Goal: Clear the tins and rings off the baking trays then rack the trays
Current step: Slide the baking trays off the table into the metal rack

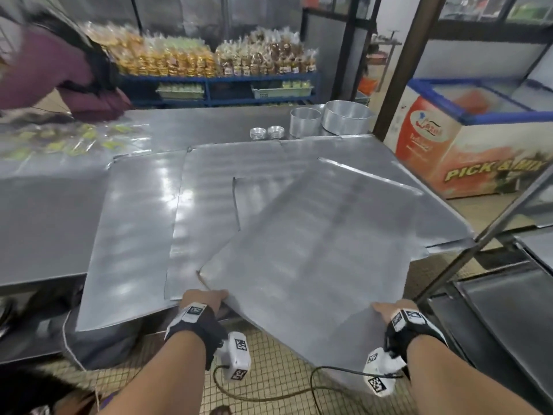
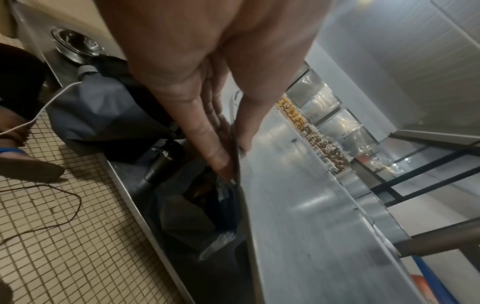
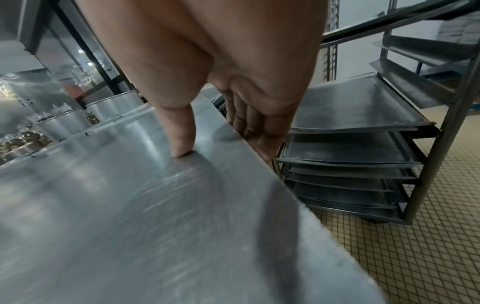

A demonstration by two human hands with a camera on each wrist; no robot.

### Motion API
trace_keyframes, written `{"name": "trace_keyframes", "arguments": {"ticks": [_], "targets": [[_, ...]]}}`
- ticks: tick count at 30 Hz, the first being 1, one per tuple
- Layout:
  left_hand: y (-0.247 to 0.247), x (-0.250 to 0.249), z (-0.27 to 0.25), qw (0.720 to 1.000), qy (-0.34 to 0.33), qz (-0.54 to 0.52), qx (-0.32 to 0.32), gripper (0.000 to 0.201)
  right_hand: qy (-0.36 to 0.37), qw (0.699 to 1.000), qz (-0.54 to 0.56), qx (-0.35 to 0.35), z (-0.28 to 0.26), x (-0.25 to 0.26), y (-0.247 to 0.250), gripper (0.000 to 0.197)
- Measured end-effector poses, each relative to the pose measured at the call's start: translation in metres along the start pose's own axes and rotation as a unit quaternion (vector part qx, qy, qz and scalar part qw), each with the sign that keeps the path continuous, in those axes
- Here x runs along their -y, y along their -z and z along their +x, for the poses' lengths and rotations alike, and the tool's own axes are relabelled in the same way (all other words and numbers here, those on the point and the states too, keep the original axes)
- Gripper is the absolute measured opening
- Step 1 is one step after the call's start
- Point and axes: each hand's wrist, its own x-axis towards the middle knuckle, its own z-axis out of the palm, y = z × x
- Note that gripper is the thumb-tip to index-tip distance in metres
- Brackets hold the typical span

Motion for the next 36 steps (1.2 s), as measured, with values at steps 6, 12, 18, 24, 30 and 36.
{"name": "trace_keyframes", "arguments": {"ticks": [6, 12, 18, 24, 30, 36], "targets": [[-0.023, 0.001, -0.04, 1.0, -0.029, 0.007, 0.006, 0.039, 0.017, 0.996, 0.085, 0.001, 0.012, -0.014, 0.007, 0.071], [-0.004, -0.034, -0.057, 0.991, -0.061, 0.12, -0.015, 0.034, 0.017, 0.99, 0.141, 0.019, 0.003, -0.013, 0.012, 0.058], [0.018, -0.089, -0.032, 0.949, -0.068, 0.307, 0.018, 0.056, 0.02, 0.985, 0.17, 0.034, -0.007, 0.014, 0.001, 0.067], [0.026, -0.131, 0.064, 0.99, -0.091, 0.101, 0.024, 0.052, -0.015, 0.978, 0.208, 0.027, -0.023, 0.053, -0.017, 0.042], [0.025, -0.191, 0.104, 0.95, -0.141, 0.259, 0.105, 0.06, -0.059, 0.973, 0.223, 0.006, -0.028, 0.086, -0.04, 0.042], [0.008, -0.231, 0.154, 0.874, -0.188, 0.434, 0.113, 0.06, -0.101, 0.969, 0.224, -0.024, -0.032, 0.114, -0.062, 0.058]]}}
